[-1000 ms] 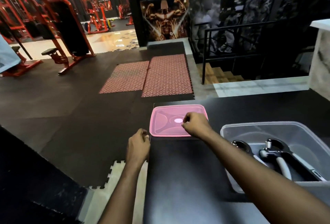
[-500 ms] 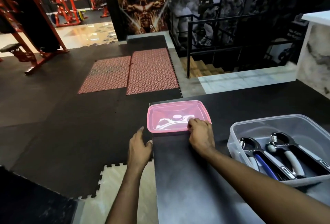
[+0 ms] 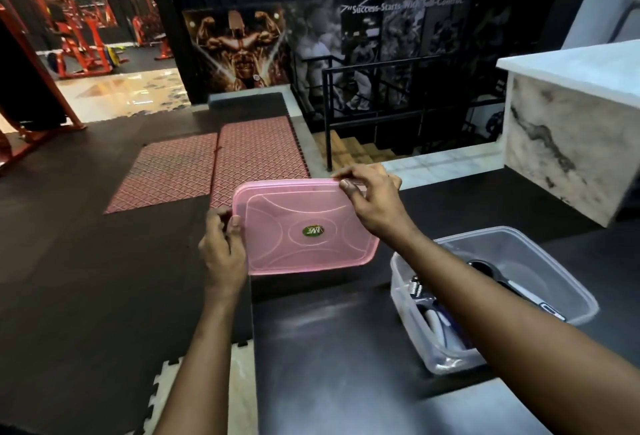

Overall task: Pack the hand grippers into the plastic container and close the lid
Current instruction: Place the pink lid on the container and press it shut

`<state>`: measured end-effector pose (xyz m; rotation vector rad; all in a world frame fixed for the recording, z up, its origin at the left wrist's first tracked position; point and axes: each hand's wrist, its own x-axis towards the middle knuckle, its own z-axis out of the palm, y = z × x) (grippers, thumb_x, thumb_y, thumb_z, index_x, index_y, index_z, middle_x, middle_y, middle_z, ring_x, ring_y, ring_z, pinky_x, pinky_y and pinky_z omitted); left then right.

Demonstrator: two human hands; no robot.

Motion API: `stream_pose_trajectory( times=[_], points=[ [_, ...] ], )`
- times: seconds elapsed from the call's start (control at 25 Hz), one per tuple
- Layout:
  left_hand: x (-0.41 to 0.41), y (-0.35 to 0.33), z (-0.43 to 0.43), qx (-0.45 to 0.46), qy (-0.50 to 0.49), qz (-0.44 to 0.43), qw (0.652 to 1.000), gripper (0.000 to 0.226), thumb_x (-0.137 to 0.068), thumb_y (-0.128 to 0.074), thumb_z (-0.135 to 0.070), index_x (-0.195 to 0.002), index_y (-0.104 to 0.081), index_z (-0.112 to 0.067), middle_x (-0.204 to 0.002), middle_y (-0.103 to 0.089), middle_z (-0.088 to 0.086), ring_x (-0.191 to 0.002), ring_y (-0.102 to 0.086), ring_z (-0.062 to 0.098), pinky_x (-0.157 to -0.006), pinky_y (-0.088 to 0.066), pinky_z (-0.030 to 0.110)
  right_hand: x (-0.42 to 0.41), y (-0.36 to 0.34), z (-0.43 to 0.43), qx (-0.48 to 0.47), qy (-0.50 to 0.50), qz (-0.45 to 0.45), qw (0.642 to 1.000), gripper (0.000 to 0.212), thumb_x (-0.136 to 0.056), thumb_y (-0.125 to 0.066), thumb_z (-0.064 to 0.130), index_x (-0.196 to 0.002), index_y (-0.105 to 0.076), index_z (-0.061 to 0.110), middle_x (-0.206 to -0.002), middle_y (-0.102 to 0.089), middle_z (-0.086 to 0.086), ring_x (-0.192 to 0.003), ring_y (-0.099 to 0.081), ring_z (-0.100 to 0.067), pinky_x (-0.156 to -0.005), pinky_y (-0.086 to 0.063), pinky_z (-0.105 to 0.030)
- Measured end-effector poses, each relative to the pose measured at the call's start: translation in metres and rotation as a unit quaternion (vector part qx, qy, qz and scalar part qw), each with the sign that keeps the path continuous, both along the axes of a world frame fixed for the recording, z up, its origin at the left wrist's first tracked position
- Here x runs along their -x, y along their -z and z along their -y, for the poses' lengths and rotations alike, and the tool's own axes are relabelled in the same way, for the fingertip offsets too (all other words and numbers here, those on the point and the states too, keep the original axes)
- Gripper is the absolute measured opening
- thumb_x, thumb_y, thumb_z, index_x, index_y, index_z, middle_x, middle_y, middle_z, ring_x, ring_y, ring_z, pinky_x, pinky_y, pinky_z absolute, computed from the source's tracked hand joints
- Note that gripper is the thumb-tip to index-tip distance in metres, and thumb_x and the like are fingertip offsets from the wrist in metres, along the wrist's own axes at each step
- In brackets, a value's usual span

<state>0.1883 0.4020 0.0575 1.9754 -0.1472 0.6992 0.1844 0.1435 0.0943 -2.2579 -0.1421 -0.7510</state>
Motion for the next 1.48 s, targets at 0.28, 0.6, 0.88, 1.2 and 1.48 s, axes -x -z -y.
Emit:
stream_pose_trajectory(
  times=[0.28, 0.6, 0.88, 1.2, 1.48],
  points=[
    [0.032, -0.051, 0.097, 0.057, -0.133, 0.065, 0.987, 0.023, -0.097, -0.040, -0.014, -0.112, -0.052, -0.002, -0.100, -0.066, 0.021, -0.085, -0.061, 0.037, -0.066, -0.034, 0.028, 0.025, 0.009, 0.092, -0.278, 0.036, -0.053, 0.958, 0.042, -0.096, -0.065, 0.032, -0.135, -0.055, 0.020, -0.117, -0.065, 0.001, -0.098, -0.063, -0.011, -0.089, -0.053, -0.030],
    [0.104, -0.020, 0.231, 0.005, -0.142, -0.076, 0.987, 0.027, -0.096, -0.045, -0.022, -0.110, -0.064, -0.009, -0.105, -0.069, 0.023, -0.098, -0.061, 0.041, -0.080, -0.045, 0.038, 0.074, 0.032, 0.248, -0.217, 0.032, -0.120, 0.968, 0.027, -0.095, -0.064, 0.033, -0.094, -0.064, 0.007, -0.074, -0.066, -0.005, -0.063, -0.056, -0.016, -0.059, -0.046, -0.034],
    [0.147, 0.013, 0.266, -0.121, -0.188, -0.162, 0.961, 0.026, -0.091, -0.050, -0.028, -0.089, -0.068, -0.009, -0.092, -0.071, 0.022, -0.088, -0.062, 0.045, -0.070, -0.042, 0.037, 0.107, 0.066, 0.282, -0.131, 0.094, -0.215, 0.963, 0.039, -0.088, -0.062, 0.041, -0.065, -0.060, 0.010, -0.066, -0.065, -0.006, -0.069, -0.062, -0.032, -0.061, -0.047, -0.039],
    [0.147, 0.006, 0.263, -0.180, -0.176, -0.208, 0.945, 0.031, -0.092, -0.048, -0.032, -0.091, -0.068, -0.009, -0.096, -0.070, 0.023, -0.094, -0.062, 0.045, -0.078, -0.046, 0.039, 0.131, 0.067, 0.271, -0.104, 0.148, -0.201, 0.963, 0.029, -0.087, -0.057, 0.042, -0.078, -0.061, 0.015, -0.074, -0.065, -0.004, -0.070, -0.061, -0.028, -0.062, -0.050, -0.035],
    [0.145, 0.028, 0.257, -0.208, -0.155, -0.218, 0.941, 0.033, -0.091, -0.046, -0.033, -0.098, -0.065, -0.007, -0.099, -0.064, 0.021, -0.092, -0.061, 0.044, -0.078, -0.046, 0.043, 0.144, 0.069, 0.265, -0.048, 0.196, -0.176, 0.963, 0.025, -0.086, -0.058, 0.040, -0.080, -0.059, 0.016, -0.071, -0.062, -0.003, -0.067, -0.055, -0.029, -0.061, -0.043, -0.033]
  ],
)
